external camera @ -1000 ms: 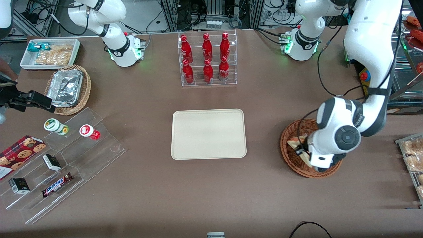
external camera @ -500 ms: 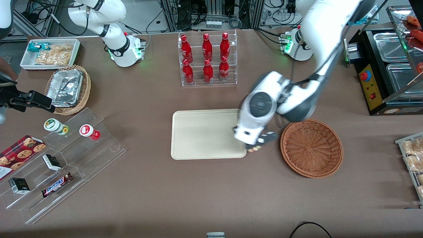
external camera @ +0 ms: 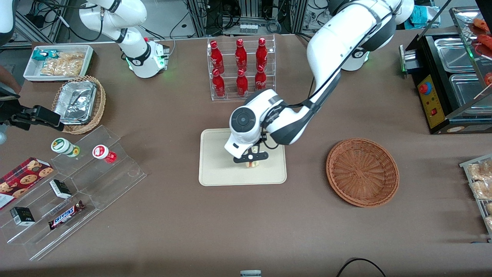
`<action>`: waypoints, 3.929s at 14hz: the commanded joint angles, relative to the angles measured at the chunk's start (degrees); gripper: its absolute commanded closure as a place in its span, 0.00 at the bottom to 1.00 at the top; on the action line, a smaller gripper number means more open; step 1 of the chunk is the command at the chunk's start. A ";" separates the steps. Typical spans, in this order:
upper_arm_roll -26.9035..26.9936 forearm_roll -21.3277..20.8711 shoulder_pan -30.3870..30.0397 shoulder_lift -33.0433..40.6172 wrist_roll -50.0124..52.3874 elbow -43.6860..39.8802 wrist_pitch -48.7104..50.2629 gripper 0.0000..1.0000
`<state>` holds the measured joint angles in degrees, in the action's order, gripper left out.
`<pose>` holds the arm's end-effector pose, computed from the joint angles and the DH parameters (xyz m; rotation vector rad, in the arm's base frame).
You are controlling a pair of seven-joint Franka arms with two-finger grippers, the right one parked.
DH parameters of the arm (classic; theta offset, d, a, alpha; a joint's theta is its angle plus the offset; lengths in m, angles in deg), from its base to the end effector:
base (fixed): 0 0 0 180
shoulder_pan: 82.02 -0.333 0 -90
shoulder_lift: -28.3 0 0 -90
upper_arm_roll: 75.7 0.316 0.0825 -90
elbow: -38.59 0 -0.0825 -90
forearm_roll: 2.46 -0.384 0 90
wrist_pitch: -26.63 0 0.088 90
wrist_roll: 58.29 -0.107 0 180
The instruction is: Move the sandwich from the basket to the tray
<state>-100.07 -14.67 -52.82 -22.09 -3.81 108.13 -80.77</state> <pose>0.5136 -0.5294 0.2613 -3.0867 -0.0804 0.3042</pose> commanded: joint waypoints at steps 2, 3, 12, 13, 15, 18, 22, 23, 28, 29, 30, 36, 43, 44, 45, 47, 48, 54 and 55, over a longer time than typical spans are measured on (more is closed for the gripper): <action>0.47 -2.11 1.82 -3.57 -3.67 -3.97 -0.09 0.76; 0.47 -2.72 1.82 -4.01 -4.98 -4.06 -0.27 0.76; 0.73 -2.99 1.82 -7.01 -4.82 -5.20 -3.34 0.32; 0.73 -2.99 1.73 -6.57 -4.55 -5.20 -2.82 0.05; 0.64 -2.38 1.47 -3.24 -4.46 -5.12 -0.19 0.00; 0.64 -2.20 -0.81 2.91 -4.29 -4.41 4.46 0.00; 0.55 -2.29 -11.07 15.19 -6.30 4.68 10.46 0.01; 0.55 -2.20 -14.41 18.97 -8.83 8.90 10.37 0.01; 0.47 -2.11 -26.29 33.84 -17.20 22.47 11.51 0.00; 0.47 -2.03 -27.00 36.30 -17.82 23.09 13.08 0.00; 0.55 -2.03 -27.53 38.15 -17.91 22.58 16.40 0.00; 0.73 2.45 -32.80 43.45 -26.31 16.00 25.37 0.01; 0.73 5.96 -41.14 43.53 -39.60 12.29 29.53 0.01; 0.73 7.62 -42.64 43.62 -41.36 12.29 30.14 0.01; 0.73 9.03 -44.48 43.62 -42.60 12.20 30.49 0.00; 0.73 9.22 -45.11 43.53 -43.14 12.29 30.41 0.00; 0.73 8.96 -45.11 43.53 -43.14 12.29 30.32 0.00; 0.73 6.77 -45.29 43.01 -42.87 10.88 30.23 0.00; 0.64 6.07 -45.20 43.01 -42.87 10.79 30.14 0.00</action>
<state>-98.89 -7.06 -97.85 21.61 -46.46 120.80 -51.92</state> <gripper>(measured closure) 0.000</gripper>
